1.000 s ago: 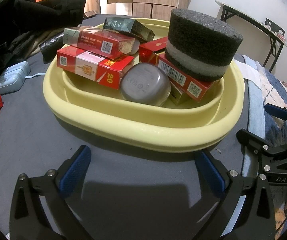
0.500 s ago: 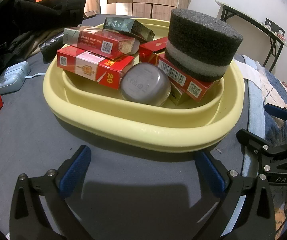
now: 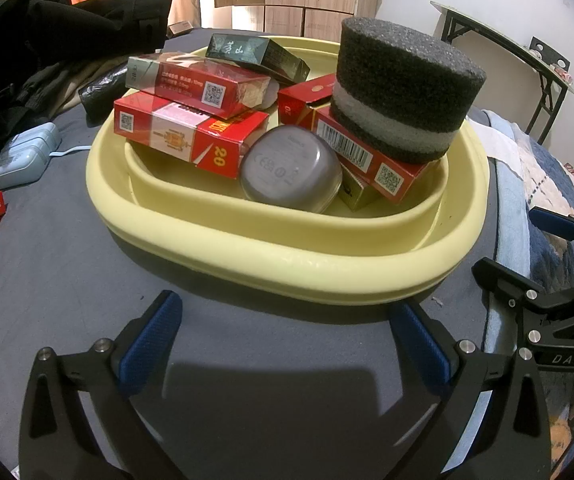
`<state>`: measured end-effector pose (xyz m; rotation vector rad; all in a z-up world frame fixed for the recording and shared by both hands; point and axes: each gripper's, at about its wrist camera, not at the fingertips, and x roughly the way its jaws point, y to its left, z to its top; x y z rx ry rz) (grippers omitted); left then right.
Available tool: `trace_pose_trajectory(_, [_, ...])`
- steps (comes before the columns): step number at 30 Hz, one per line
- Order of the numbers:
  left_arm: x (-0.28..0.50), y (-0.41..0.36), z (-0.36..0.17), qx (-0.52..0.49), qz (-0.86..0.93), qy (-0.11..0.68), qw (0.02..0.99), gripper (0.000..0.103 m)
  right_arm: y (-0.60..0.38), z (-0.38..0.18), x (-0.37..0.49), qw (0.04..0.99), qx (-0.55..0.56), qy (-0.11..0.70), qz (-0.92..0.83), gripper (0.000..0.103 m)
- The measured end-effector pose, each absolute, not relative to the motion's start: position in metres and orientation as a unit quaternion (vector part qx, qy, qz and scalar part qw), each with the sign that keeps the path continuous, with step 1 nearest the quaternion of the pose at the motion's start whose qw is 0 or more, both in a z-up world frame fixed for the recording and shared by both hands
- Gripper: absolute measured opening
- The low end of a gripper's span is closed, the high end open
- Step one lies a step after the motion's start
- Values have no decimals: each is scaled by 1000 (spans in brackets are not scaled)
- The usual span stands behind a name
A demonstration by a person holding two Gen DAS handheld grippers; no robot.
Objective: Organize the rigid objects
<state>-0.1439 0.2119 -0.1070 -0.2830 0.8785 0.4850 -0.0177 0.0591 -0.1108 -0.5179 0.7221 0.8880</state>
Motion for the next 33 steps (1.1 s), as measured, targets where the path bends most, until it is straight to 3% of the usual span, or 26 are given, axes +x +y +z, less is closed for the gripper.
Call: trace_pose_trajectory(33, [-144,212,-107,-134,232,420,867,103,58,-111,-16,809,-241,338,416,103])
